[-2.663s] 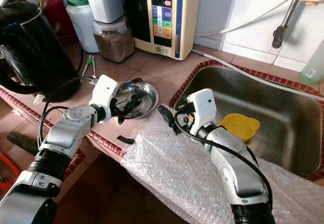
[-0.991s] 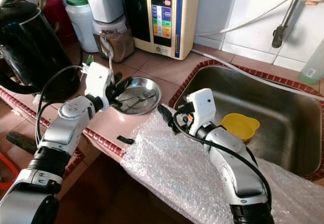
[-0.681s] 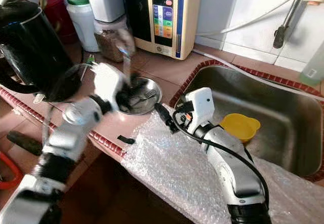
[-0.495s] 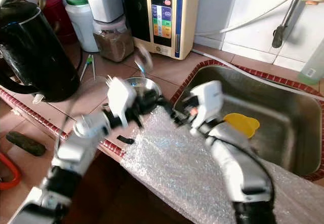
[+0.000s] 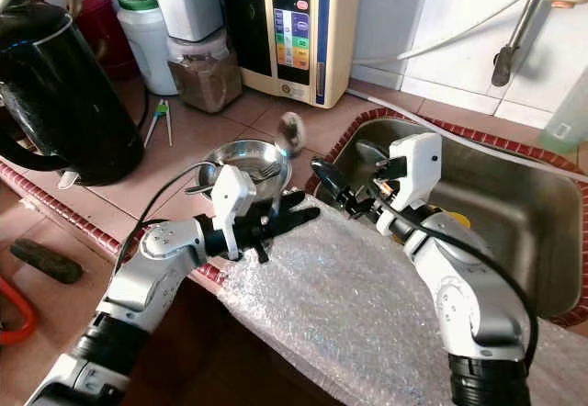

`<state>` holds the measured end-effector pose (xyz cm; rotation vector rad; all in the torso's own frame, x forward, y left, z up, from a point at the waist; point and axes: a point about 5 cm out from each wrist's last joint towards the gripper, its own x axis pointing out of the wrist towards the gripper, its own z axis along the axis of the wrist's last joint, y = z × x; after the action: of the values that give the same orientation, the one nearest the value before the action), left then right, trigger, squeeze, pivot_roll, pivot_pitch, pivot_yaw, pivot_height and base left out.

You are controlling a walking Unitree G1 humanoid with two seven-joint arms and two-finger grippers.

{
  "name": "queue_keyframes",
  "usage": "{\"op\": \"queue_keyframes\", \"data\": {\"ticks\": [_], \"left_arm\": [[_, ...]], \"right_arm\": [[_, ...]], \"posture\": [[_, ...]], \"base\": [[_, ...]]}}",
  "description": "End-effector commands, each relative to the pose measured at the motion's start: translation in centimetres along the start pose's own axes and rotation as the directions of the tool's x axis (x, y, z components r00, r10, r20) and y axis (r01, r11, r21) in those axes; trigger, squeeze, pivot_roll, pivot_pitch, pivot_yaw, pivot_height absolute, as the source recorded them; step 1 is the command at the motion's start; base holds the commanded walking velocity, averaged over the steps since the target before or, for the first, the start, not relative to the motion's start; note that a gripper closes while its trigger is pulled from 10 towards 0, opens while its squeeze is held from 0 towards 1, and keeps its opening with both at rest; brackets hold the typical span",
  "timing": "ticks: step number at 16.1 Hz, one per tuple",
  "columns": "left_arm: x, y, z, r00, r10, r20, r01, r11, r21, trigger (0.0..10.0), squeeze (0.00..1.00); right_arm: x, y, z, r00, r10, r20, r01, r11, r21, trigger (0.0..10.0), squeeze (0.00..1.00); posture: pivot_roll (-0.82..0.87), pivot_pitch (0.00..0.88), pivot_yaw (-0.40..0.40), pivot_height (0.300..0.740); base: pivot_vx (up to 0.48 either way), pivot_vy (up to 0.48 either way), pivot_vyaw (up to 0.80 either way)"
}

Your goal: Kitchen organization

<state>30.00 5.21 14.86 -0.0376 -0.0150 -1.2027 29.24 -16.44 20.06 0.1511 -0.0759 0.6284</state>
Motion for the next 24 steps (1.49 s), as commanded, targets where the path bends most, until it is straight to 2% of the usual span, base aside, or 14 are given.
{"op": "queue_keyframes", "data": {"ticks": [1, 3, 8, 11, 13, 16, 17, 20, 21, 22, 23, 24], "left_arm": [[0.4, -1.0, 0.3, 0.997, -0.077, 0.015, 0.078, 0.997, -0.020, 0.0, 0.00], [1.0, -1.9, 0.2, 0.991, -0.132, 0.023, 0.133, 0.990, -0.038, 0.0, 0.00], [1.7, -2.9, 0.3, 0.983, -0.183, 0.031, 0.185, 0.982, -0.040, 0.0, 0.00], [2.0, -2.6, 0.6, 0.986, -0.164, 0.042, 0.164, 0.986, -0.016, 0.0, 0.00], [2.0, -1.9, 1.1, 0.991, -0.121, 0.058, 0.121, 0.993, -0.005, 0.0, 0.00], [1.9, -1.5, 1.1, 0.994, -0.094, 0.059, 0.094, 0.996, 0.003, 0.0, 0.00], [1.8, -1.5, 1.1, 0.994, -0.096, 0.058, 0.096, 0.995, 0.005, 0.0, 0.00], [1.9, -1.6, 1.2, 0.992, -0.109, 0.063, 0.110, 0.994, 0.000, 0.0, 0.00], [2.0, -1.7, 1.2, 0.992, -0.114, 0.063, 0.114, 0.993, -0.002, 0.0, 0.00], [2.0, -1.9, 1.1, 0.991, -0.120, 0.062, 0.120, 0.993, -0.006, 0.0, 0.00], [2.2, -2.2, 0.9, 0.990, -0.129, 0.063, 0.130, 0.991, -0.011, 0.0, 0.00], [2.3, -2.4, 0.8, 0.989, -0.135, 0.063, 0.136, 0.991, -0.013, 0.0, 0.00]], "right_arm": [[0.1, -0.2, 0.3, 1.000, 0.023, 0.008, -0.023, 0.999, 0.040, 10.0, 0.00], [0.1, -0.4, 0.3, 0.999, 0.036, 0.010, -0.037, 0.995, 0.089, 10.0, 0.00], [0.5, 0.2, -0.5, 0.998, 0.060, -0.034, -0.055, 0.991, 0.120, 10.0, 0.00], [0.5, 0.4, -1.3, 0.994, 0.075, -0.079, -0.061, 0.985, 0.159, 10.0, 0.00], [0.2, 0.3, -1.1, 0.992, 0.098, -0.078, -0.081, 0.976, 0.201, 10.0, 0.00], [-0.4, 0.9, -0.6, 0.980, 0.194, -0.054, -0.172, 0.946, 0.274, 10.0, 0.00], [-0.6, 1.3, -0.6, 0.970, 0.234, -0.060, -0.209, 0.938, 0.275, 10.0, 0.00], [-0.5, 0.9, -1.0, 0.974, 0.212, -0.078, -0.185, 0.946, 0.268, 10.0, 0.00], [-0.4, 0.9, -0.9, 0.973, 0.216, -0.076, -0.189, 0.945, 0.268, 6.0, 0.00], [-0.2, 0.8, -0.9, 0.973, 0.218, -0.074, -0.191, 0.944, 0.269, 1.0, 0.00], [0.1, 0.7, -0.9, 0.973, 0.219, -0.068, -0.192, 0.941, 0.278, 0.0, 0.00], [0.3, 0.7, -0.9, 0.972, 0.225, -0.065, -0.199, 0.940, 0.279, 0.0, 0.00]], "posture": [[-0.12, 0.051, 0.063, 0.740], [-0.11, 0.049, 0.063, 0.740], [-0.12, 0.051, 0.066, 0.740], [-0.12, 0.051, 0.060, 0.740], [-0.12, 0.051, 0.060, 0.740], [-0.12, 0.053, 0.060, 0.740], [-0.12, 0.055, 0.063, 0.740], [-0.12, 0.058, 0.065, 0.740], [-0.12, 0.060, 0.067, 0.740], [-0.12, 0.060, 0.067, 0.740], [-0.12, 0.060, 0.067, 0.740], [-0.12, 0.060, 0.067, 0.740]], "base": [[0.000, 0.000, 0.00], [0.000, 0.000, 0.00], [0.000, 0.000, 0.00], [0.000, 0.000, 0.00], [0.000, 0.000, 0.00], [0.000, 0.000, 0.00], [0.000, 0.000, 0.00], [0.000, 0.000, 0.00], [0.000, 0.000, 0.00], [0.000, 0.000, 0.00], [0.000, 0.000, 0.00], [0.000, 0.000, 0.00]]}}
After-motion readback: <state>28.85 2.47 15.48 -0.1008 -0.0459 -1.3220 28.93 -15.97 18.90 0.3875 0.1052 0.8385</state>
